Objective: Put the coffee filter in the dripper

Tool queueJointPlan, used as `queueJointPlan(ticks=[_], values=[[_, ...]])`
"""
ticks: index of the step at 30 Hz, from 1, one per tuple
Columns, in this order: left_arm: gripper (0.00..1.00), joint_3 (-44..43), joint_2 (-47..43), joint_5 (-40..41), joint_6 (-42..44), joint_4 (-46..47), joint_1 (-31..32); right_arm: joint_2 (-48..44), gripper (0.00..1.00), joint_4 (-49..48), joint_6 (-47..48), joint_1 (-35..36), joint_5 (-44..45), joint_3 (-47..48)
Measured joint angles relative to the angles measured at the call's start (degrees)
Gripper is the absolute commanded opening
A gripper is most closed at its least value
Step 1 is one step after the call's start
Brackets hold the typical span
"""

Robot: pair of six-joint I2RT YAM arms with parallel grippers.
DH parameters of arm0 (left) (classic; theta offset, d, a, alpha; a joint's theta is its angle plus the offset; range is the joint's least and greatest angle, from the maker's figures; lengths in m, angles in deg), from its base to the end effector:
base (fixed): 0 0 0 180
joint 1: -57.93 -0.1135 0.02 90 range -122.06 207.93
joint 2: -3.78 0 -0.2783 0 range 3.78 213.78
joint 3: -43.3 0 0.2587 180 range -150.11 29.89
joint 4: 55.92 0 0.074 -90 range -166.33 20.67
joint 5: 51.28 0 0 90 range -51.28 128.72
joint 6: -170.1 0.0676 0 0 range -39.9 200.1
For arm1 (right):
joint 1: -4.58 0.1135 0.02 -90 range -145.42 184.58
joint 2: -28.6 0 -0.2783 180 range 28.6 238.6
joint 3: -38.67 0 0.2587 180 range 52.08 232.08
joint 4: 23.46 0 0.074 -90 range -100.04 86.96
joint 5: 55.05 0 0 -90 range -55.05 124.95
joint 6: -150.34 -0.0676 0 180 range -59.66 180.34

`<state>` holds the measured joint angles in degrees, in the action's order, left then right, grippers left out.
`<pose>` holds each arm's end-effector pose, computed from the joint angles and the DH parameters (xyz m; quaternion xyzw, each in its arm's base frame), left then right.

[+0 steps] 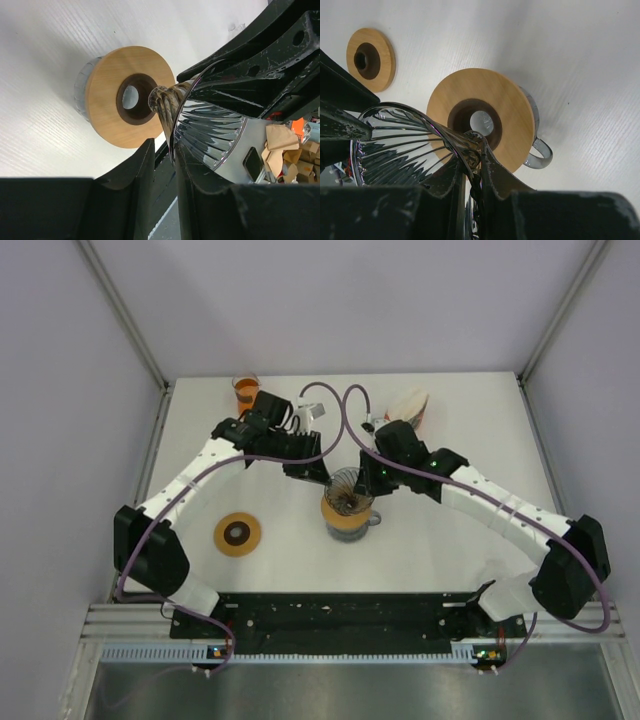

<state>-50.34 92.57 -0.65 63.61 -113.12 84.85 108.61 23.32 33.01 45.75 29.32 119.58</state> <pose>0.2918 -0.1963 0.3136 0.1892 0.8776 -0.4086 0.1644 0.2431 0.2214 0.2902 -0.1298 0.9167 0.2487 0.2845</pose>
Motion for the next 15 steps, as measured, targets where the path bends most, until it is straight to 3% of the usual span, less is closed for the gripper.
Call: queueJointPlan(ticks=[4, 11, 15], values=[[0.27, 0.4, 0.2, 0.0, -0.1, 0.5, 0.6, 0.0, 0.0, -2.5, 0.0, -0.4, -1.4, -0.8], [0.01, 0.4, 1.3, 1.4, -0.3, 1.5, 1.3, 1.4, 0.0, -4.7, 0.3, -0.7, -2.2, -0.9], [0.0, 0.4, 2.9, 3.0, -0.4, 1.6, 1.5, 2.9, 0.0, -5.0, 0.5, -1.1, -1.9, -1.1]])
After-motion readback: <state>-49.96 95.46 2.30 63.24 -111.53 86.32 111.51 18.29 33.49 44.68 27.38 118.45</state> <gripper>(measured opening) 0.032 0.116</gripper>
